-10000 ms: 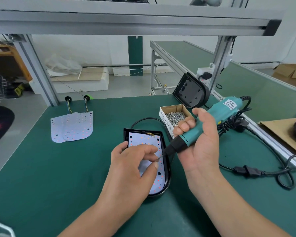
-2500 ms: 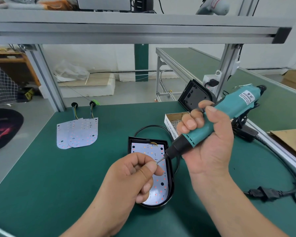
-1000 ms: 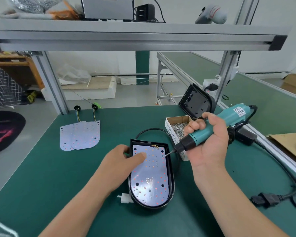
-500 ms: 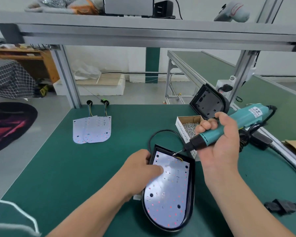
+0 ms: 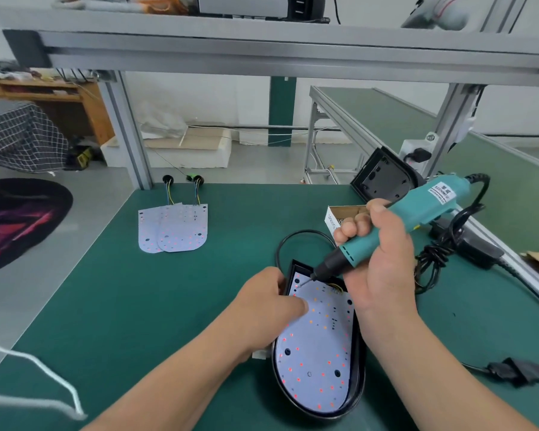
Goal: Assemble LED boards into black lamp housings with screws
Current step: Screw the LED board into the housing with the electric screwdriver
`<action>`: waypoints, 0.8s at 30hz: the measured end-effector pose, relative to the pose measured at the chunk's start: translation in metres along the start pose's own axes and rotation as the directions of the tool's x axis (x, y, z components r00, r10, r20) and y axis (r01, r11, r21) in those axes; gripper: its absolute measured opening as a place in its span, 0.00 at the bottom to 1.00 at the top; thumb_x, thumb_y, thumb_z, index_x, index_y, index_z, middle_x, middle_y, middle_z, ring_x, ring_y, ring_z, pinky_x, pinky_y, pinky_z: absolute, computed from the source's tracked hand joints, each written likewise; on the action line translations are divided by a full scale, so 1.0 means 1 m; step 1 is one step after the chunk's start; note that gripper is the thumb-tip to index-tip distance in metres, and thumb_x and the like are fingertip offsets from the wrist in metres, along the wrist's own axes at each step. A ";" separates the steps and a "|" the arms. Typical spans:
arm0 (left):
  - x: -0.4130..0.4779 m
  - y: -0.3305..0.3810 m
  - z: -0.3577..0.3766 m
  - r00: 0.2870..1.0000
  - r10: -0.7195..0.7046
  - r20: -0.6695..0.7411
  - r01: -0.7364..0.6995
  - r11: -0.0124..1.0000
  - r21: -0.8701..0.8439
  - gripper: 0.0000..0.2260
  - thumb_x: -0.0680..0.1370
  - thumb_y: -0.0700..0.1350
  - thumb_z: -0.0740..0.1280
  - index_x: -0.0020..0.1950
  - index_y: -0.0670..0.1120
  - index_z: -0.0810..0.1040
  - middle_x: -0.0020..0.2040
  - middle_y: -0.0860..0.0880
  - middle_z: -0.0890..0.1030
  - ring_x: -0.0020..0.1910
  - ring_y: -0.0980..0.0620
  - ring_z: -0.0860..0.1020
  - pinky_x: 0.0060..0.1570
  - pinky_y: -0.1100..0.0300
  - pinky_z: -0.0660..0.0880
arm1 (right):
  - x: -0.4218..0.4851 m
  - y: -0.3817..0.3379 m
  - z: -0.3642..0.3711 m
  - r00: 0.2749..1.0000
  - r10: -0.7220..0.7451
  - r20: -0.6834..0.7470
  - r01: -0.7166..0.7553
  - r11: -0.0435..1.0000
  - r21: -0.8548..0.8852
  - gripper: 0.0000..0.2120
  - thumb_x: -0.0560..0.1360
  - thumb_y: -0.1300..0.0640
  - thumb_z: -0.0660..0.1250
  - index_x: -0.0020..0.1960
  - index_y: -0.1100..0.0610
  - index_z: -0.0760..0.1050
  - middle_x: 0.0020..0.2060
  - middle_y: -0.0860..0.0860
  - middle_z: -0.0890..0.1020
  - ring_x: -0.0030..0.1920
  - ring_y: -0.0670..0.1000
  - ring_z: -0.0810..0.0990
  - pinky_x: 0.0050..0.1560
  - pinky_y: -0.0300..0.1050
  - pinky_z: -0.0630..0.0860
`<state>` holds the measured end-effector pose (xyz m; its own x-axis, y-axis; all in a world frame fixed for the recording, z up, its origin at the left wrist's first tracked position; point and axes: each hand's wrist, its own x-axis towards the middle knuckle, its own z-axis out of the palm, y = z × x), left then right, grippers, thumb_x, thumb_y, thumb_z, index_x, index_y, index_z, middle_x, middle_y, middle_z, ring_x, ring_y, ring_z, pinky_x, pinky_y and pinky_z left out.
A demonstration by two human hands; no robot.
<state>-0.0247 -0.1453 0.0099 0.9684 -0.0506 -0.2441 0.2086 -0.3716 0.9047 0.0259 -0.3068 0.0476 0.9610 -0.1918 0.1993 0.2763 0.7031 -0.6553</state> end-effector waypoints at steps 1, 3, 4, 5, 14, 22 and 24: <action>0.001 0.000 0.000 1.000 0.000 0.004 0.000 1.000 -0.006 0.18 0.66 0.53 0.70 0.50 0.45 0.74 0.40 0.53 0.75 0.33 0.54 0.71 0.33 0.61 0.68 | -0.001 0.000 0.001 1.000 -0.002 0.007 0.002 1.000 -0.006 0.05 0.80 0.59 0.66 0.46 0.53 0.73 0.33 0.50 0.68 0.32 0.51 0.73 0.36 0.44 0.75; 0.001 -0.002 0.000 1.000 -0.001 0.012 0.002 1.000 -0.017 0.18 0.66 0.53 0.70 0.51 0.44 0.74 0.40 0.52 0.75 0.34 0.53 0.71 0.34 0.60 0.69 | -0.002 0.001 0.002 1.000 -0.009 0.026 0.009 1.000 -0.028 0.05 0.80 0.60 0.65 0.45 0.52 0.74 0.33 0.50 0.68 0.33 0.51 0.73 0.36 0.44 0.75; 0.002 -0.003 0.000 1.000 0.000 0.013 0.000 1.000 -0.018 0.18 0.66 0.53 0.71 0.51 0.45 0.74 0.40 0.52 0.75 0.34 0.52 0.71 0.35 0.59 0.69 | -0.002 0.002 0.002 0.999 -0.013 0.034 0.014 0.999 -0.041 0.06 0.80 0.60 0.65 0.45 0.52 0.74 0.32 0.50 0.68 0.32 0.51 0.73 0.36 0.44 0.74; 0.002 -0.003 0.000 1.000 0.002 0.012 -0.002 1.000 -0.017 0.18 0.67 0.53 0.71 0.51 0.45 0.74 0.40 0.52 0.75 0.34 0.52 0.72 0.35 0.59 0.69 | -0.002 0.002 0.002 0.999 -0.017 0.041 0.019 0.999 -0.051 0.07 0.80 0.61 0.64 0.44 0.52 0.74 0.32 0.50 0.68 0.32 0.51 0.73 0.36 0.44 0.74; 0.003 -0.003 0.000 1.000 0.021 0.004 -0.021 1.000 -0.009 0.15 0.67 0.52 0.70 0.48 0.46 0.72 0.39 0.53 0.73 0.34 0.52 0.70 0.36 0.58 0.68 | -0.004 0.005 0.005 0.993 -0.055 0.104 0.067 0.990 -0.122 0.04 0.74 0.59 0.69 0.46 0.53 0.74 0.32 0.52 0.68 0.32 0.54 0.73 0.36 0.46 0.75; 0.001 -0.002 -0.001 1.000 0.017 0.014 -0.017 1.000 -0.015 0.16 0.67 0.52 0.70 0.50 0.46 0.73 0.40 0.53 0.74 0.33 0.53 0.70 0.34 0.59 0.68 | -0.005 0.004 0.003 0.989 -0.080 0.128 0.101 0.981 -0.163 0.02 0.75 0.58 0.68 0.45 0.52 0.76 0.32 0.51 0.69 0.32 0.54 0.74 0.38 0.47 0.75; 0.001 -0.002 0.000 1.000 0.021 0.017 -0.021 1.000 -0.014 0.16 0.67 0.52 0.70 0.49 0.46 0.72 0.39 0.53 0.73 0.32 0.54 0.69 0.33 0.60 0.67 | -0.005 0.004 0.003 0.988 -0.081 0.132 0.103 0.980 -0.172 0.02 0.76 0.59 0.68 0.46 0.52 0.76 0.32 0.52 0.68 0.32 0.54 0.74 0.39 0.48 0.75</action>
<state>-0.0238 -0.1443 0.0082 0.9701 -0.0742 -0.2312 0.1906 -0.3573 0.9143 0.0219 -0.3011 0.0462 0.9251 -0.1560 0.3462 0.3723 0.5515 -0.7464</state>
